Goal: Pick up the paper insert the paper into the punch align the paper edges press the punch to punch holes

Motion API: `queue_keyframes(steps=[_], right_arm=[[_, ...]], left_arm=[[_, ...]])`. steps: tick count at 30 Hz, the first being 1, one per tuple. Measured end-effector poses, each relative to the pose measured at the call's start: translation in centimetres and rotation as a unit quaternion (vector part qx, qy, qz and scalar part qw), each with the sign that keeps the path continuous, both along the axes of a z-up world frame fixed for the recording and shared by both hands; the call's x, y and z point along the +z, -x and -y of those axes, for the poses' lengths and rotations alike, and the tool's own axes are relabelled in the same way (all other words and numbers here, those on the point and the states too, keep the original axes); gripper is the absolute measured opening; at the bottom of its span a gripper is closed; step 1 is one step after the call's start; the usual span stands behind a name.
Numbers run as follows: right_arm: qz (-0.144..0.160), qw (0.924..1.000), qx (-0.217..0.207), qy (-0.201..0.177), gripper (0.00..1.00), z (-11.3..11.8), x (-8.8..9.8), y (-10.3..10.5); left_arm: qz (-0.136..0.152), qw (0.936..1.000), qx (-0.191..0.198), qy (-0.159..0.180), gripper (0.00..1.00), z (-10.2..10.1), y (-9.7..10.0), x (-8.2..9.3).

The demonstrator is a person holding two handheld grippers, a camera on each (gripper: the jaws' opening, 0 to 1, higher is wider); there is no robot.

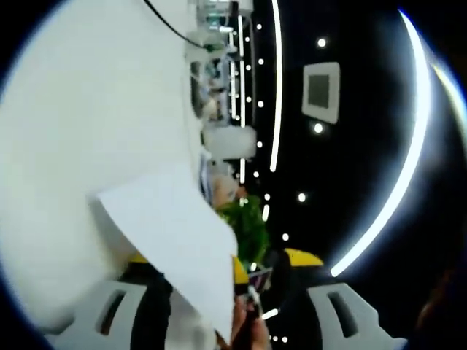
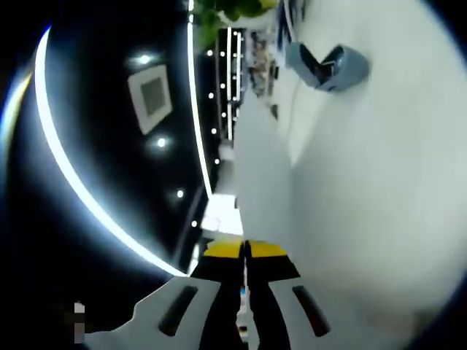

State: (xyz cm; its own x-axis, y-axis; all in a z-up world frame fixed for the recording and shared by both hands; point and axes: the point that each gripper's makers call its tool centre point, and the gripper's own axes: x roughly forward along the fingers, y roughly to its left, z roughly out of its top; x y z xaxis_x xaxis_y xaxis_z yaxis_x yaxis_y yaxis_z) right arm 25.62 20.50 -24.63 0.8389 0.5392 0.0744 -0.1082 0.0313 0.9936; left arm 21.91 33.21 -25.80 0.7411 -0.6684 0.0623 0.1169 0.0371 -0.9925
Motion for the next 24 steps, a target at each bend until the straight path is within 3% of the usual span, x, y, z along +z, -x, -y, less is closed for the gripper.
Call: queue_keyframes(steps=[3,5,13,16,24], right_arm=[[0.004,1.0,0.001,-0.009,0.04,0.1,0.3,0.1],[0.006,0.9996,0.005,-0.029,0.04,-0.1,0.6,0.3],[0.011,0.9989,0.003,-0.046,0.04,0.3,0.9,0.6],[0.017,0.9971,0.006,-0.073,0.04,0.6,1.4,0.8],[0.014,0.9983,0.01,-0.056,0.04,0.6,0.8,0.8]], left_arm=[[-0.003,1.0,0.005,-0.004,0.52,-0.2,0.0,-0.3],[-0.005,0.9999,0.01,0.0,0.52,-0.5,0.0,-0.3],[-0.014,0.9997,0.018,0.011,0.51,-0.9,-0.4,-0.3],[-0.016,0.9995,0.023,0.015,0.5,-1.2,-0.6,-0.3],[-0.019,0.9993,0.026,0.018,0.48,-1.3,-0.7,-0.5]])
